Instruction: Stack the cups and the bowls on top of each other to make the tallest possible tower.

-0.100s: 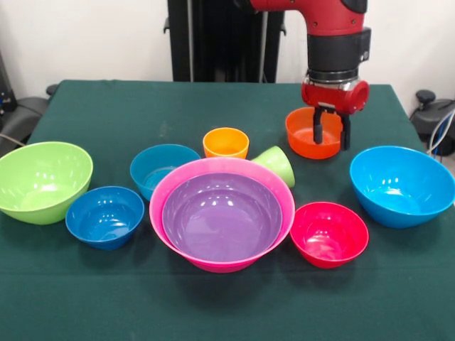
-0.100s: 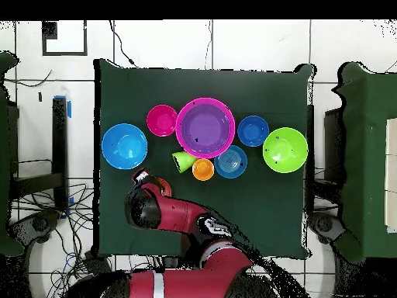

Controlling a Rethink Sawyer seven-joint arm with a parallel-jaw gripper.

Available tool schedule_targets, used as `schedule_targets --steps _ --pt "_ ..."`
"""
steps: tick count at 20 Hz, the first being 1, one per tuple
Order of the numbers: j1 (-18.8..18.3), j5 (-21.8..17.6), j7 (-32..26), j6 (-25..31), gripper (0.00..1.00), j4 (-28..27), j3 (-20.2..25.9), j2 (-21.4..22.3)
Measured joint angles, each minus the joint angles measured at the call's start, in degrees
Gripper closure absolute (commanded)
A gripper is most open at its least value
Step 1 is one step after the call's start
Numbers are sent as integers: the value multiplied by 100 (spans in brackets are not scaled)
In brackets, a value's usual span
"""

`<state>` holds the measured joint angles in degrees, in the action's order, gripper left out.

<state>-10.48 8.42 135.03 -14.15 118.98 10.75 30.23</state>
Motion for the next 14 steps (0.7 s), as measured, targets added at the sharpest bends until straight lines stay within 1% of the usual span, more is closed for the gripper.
schedule_targets --steps 14 --pt "-3 9 152 -63 0 -53 312 -122"
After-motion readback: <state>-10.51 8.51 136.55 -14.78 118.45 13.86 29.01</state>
